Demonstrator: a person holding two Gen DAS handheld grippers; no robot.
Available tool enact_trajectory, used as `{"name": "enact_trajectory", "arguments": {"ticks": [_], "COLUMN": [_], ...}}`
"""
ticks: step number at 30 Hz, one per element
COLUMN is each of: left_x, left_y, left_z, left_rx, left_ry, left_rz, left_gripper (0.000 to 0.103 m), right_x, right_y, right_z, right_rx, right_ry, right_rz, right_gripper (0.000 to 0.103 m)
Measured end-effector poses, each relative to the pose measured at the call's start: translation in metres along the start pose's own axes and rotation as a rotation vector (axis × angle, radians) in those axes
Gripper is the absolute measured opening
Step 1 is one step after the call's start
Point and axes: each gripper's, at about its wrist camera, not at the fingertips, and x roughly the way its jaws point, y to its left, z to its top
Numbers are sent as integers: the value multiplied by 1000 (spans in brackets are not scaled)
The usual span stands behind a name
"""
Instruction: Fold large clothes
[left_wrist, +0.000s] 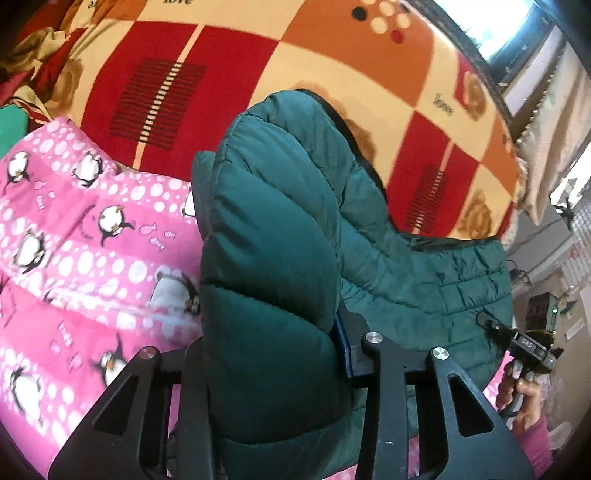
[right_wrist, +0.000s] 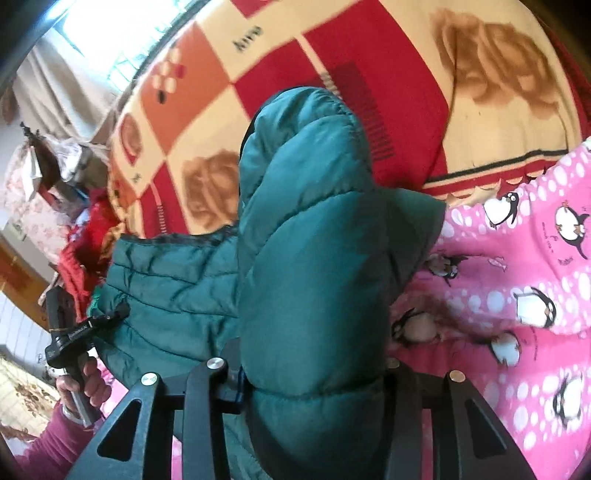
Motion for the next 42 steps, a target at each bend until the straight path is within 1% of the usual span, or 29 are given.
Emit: {"name": "enact_trajectory", "arguments": {"ticks": [3, 6, 8, 10, 11, 12, 13, 14, 15, 16, 17, 18, 19, 21, 23, 25, 26, 29, 32, 37, 42], "left_x": [-35, -63, -77, -81, -80, -75, -72, -62, -54, -48, -46, -47, -48, -57, -71, -87, -93, -113, -118, -116, -113], "left_y": [-2, -3, 1, 5, 10, 16, 20, 27, 36, 42, 48, 53, 54, 50, 40, 31, 28, 14, 1, -26, -44], "left_z": [-15, -33, -51, -65, -75, -84, -90, -99, -105, -109, -112, -113, -114, -115, -115, -116, -116, -118, -122, -135, -146], "left_rx": [8, 12, 11, 4, 2, -5, -17, -28, -38, -58, -84, -99, -115, -118, -71, -30, -19, -7, 9, 78, 112], "left_ry": [15, 45, 80, 112, 129, 141, 147, 158, 166, 157, 124, 107, 99, 94, 60, 16, -6, -68, -98, -112, -112], "left_rz": [-20, -23, -7, 21, 47, 75, 95, 124, 141, 148, 146, 143, 140, 164, 214, 261, 282, 313, 355, 412, 412], "left_gripper": [35, 35, 35, 36, 41, 43, 53, 66, 72, 84, 91, 91, 91, 91, 91, 91, 91, 91, 91, 91, 91], "right_x": [-24, -51, -63, -70, -70, -69, -68, -63, -56, -48, -43, -38, -37, -42, -53, -71, -78, -99, -112, -110, -98], "right_y": [13, 13, 17, 21, 22, 22, 19, 18, 16, 10, 6, 0, -1, -3, 0, 10, 11, 32, 54, 97, 136], "right_z": [-15, -38, -57, -79, -87, -99, -110, -118, -126, -133, -137, -141, -141, -141, -139, -138, -138, -137, -142, -155, -173], "right_rx": [19, 39, 48, 43, 46, 52, 49, 36, 26, 42, 60, 85, 101, 138, 131, 84, 71, 35, 23, -8, -80], "right_ry": [2, 16, 43, 84, 102, 124, 135, 143, 151, 162, 166, 149, 138, 128, 112, 81, 68, 18, -13, -53, -83], "right_rz": [37, 71, 89, 83, 78, 50, 2, -49, -106, -150, -163, -159, -155, -153, -190, -248, -262, -270, -266, -272, -307], "right_gripper": [41, 41, 41, 41, 42, 43, 45, 53, 66, 71, 80, 84, 84, 84, 84, 84, 84, 84, 84, 86, 89]}}
